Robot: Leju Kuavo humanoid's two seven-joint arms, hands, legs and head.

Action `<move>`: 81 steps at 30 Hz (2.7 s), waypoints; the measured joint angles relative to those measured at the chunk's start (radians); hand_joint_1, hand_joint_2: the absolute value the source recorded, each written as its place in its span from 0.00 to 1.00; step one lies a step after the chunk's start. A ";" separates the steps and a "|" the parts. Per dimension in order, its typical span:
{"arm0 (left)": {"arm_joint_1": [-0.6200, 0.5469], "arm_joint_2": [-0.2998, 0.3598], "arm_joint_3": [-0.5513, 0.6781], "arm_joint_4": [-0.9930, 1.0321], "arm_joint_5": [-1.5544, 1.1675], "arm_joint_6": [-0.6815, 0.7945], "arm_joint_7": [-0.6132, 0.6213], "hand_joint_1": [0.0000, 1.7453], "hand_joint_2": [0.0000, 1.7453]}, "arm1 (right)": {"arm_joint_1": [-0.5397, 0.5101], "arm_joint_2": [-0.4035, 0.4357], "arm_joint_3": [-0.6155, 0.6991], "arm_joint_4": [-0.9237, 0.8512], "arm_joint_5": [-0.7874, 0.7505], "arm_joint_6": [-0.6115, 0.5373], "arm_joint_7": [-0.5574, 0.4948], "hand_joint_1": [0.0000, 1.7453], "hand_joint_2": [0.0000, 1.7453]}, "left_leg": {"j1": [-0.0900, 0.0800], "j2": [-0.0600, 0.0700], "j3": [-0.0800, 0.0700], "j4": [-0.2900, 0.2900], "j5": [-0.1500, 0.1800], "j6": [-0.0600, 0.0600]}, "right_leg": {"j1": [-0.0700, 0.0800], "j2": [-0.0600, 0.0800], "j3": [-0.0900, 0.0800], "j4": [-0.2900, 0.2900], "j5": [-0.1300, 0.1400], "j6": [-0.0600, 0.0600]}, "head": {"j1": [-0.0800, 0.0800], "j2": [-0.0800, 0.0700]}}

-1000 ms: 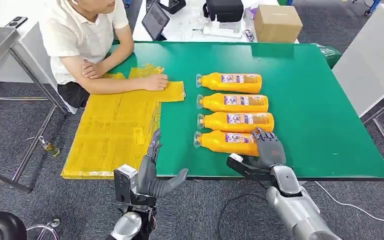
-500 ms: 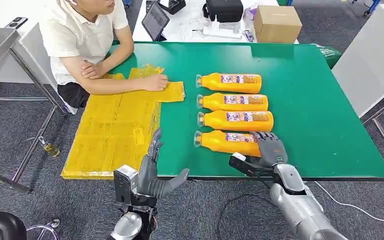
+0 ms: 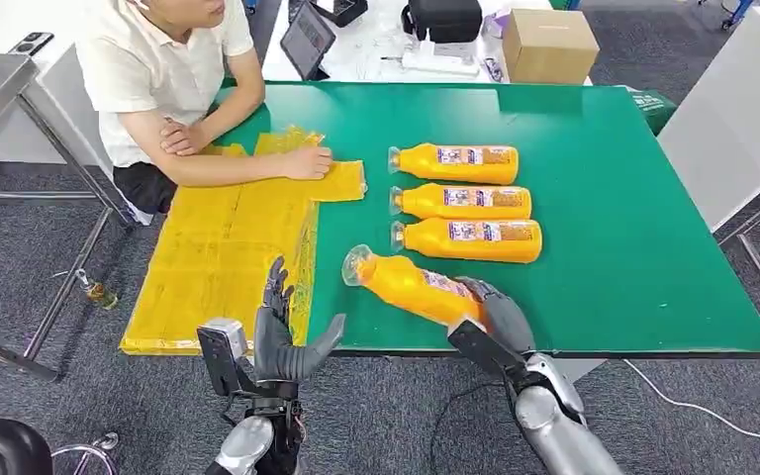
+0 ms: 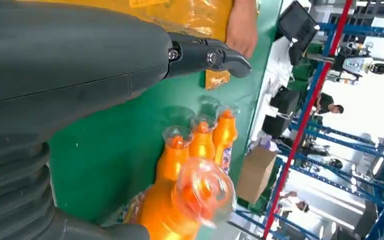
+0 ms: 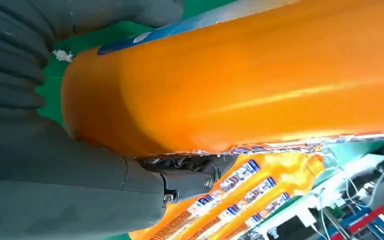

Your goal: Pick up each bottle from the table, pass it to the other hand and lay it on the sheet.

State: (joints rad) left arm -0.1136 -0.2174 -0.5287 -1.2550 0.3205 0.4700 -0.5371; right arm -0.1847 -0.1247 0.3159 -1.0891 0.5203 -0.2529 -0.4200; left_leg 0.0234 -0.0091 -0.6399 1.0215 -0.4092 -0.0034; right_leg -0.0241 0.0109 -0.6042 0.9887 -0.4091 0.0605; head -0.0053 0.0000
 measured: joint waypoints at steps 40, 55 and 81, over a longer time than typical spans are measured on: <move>-0.090 -0.006 -0.046 0.065 0.478 -0.325 0.236 0.00 1.00 | -0.001 0.173 0.220 0.072 -0.045 -0.073 -0.099 0.97 1.00 | -0.001 0.000 -0.005 0.000 0.000 0.000 | -0.001 0.000 -0.005 0.000 0.000 0.000 | 0.000 0.000; -0.141 -0.038 -0.006 0.171 0.484 -0.289 0.188 1.00 1.00 | -0.042 0.172 0.301 0.116 -0.023 -0.090 -0.041 0.00 1.00 | -0.001 0.000 -0.005 0.000 0.000 0.000 | -0.001 0.000 -0.006 0.000 0.000 0.000 | 0.000 0.000; -0.097 0.003 0.053 0.072 0.282 -0.377 0.171 1.00 1.00 | -0.037 0.173 0.350 0.126 0.101 -0.162 0.055 0.00 0.00 | 0.000 0.000 -0.005 0.000 0.000 0.000 | -0.001 0.000 -0.007 0.000 0.000 0.000 | -0.001 0.000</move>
State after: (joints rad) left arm -0.2104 -0.2148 -0.4753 -1.1826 0.6022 0.0928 -0.3662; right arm -0.2212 0.0484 0.6661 -0.9636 0.6217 -0.4153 -0.3645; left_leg 0.0230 -0.0086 -0.6448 1.0215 -0.4093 -0.0034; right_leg -0.0247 0.0109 -0.6107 0.9887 -0.4096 0.0606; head -0.0061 0.0000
